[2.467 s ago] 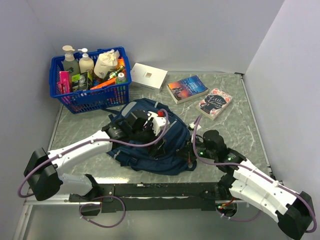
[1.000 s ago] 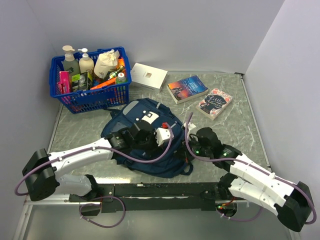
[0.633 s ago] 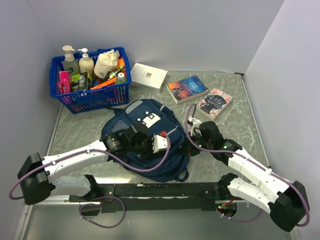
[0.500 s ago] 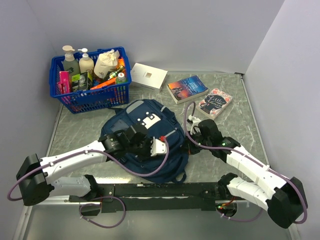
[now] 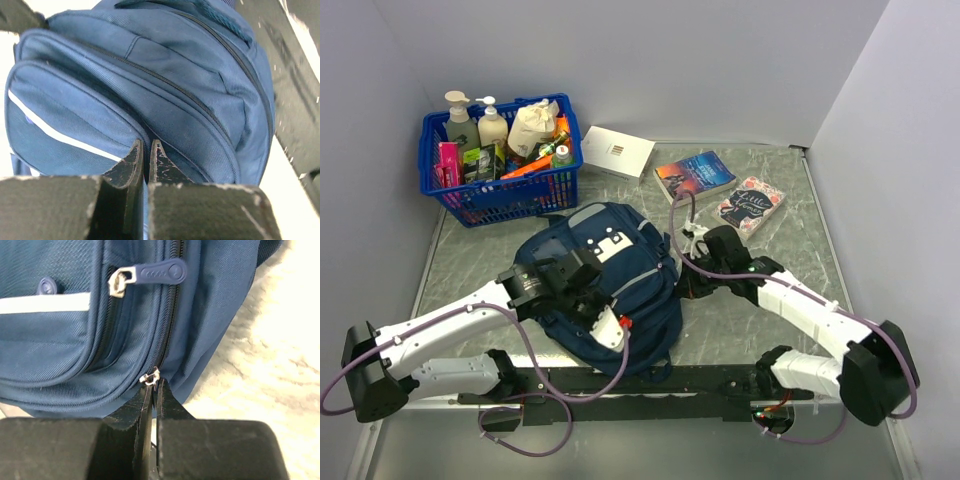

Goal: Pack the student bag
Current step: Zip the student bag at the center of the board.

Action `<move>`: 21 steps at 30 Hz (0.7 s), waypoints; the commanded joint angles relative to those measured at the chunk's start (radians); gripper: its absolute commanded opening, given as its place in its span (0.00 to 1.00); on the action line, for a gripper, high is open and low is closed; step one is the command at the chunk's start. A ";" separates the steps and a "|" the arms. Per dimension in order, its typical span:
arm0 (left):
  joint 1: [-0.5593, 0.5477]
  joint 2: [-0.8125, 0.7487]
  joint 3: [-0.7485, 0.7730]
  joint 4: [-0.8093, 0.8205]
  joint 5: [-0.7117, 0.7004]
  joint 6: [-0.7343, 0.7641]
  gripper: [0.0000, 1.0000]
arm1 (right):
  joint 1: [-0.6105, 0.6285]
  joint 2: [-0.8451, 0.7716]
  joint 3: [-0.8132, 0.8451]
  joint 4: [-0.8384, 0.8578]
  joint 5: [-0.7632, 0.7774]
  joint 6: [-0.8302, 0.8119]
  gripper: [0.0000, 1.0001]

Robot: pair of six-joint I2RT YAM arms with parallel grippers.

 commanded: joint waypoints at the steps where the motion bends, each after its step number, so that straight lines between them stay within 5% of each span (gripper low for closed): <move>1: -0.020 -0.050 0.048 -0.329 0.189 0.255 0.01 | -0.051 0.093 0.081 0.202 0.175 -0.063 0.00; 8: -0.022 -0.047 0.032 -0.290 0.163 0.329 0.01 | -0.046 0.154 0.090 0.271 0.106 -0.060 0.00; 18: -0.031 0.011 0.058 -0.168 0.088 0.497 0.01 | 0.031 -0.320 -0.189 0.238 0.005 0.064 0.00; 21: -0.034 -0.048 0.002 -0.011 0.091 0.632 0.01 | 0.095 -0.383 -0.200 0.170 0.024 0.105 0.00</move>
